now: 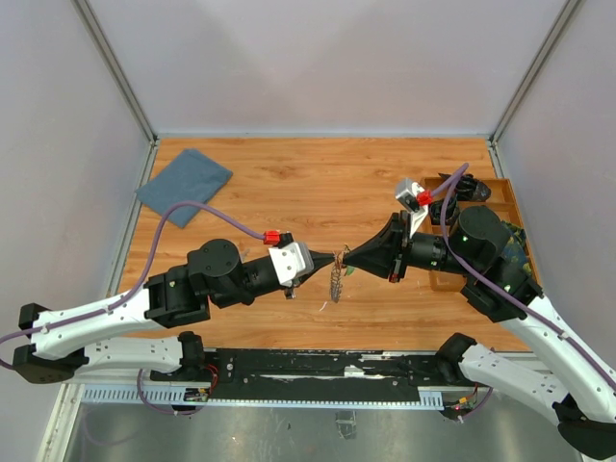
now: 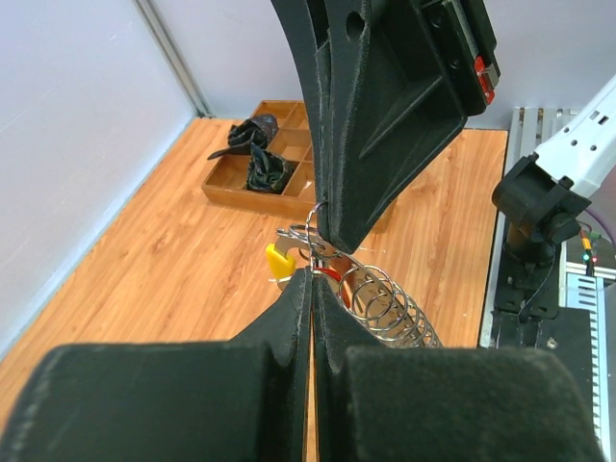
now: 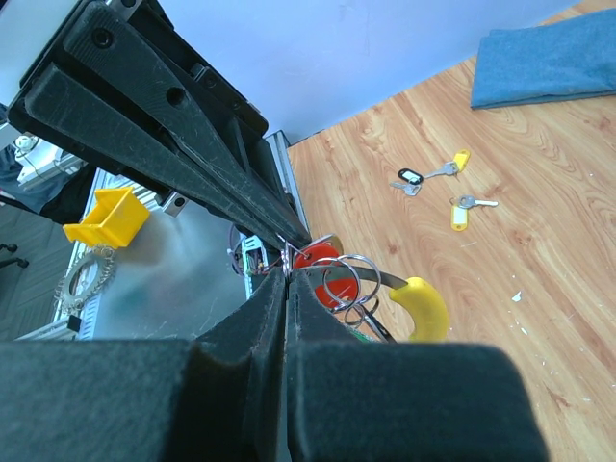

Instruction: Put the keys on the keyring

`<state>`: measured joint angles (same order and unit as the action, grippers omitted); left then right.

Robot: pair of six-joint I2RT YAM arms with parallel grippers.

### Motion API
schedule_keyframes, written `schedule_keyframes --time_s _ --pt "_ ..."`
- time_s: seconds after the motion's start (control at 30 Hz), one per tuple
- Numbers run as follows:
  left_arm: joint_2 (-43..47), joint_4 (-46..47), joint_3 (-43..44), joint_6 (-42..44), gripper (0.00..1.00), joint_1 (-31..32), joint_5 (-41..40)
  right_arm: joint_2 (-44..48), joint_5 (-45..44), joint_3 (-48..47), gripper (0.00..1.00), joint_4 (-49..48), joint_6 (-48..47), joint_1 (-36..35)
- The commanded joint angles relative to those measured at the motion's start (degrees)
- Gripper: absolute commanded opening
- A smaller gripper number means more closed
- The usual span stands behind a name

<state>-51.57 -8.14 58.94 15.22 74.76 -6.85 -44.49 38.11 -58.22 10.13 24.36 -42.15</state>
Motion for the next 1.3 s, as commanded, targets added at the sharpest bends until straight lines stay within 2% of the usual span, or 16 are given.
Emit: schedule_keyframes --time_s 0.0,0.2,0.8,1.27 --pt "-0.65 0.53 1.53 0.11 0.0 0.9 1.23 1.01 -3.38 0.27 0.01 -4.3 1.26 -0.96" --pt "-1.54 0.67 1.64 0.24 0.01 1.17 0.24 0.83 -3.87 1.1 0.0 -7.08 2.64 -0.97" --pt "-0.83 2.34 1.12 -0.47 0.01 1.66 -2.64 2.74 -7.53 2.22 0.01 -5.24 1.62 -0.99" --pt "-1.0 2.67 1.32 -0.62 0.0 1.79 -2.9 5.7 -11.15 5.52 0.01 -8.89 2.75 -0.95"
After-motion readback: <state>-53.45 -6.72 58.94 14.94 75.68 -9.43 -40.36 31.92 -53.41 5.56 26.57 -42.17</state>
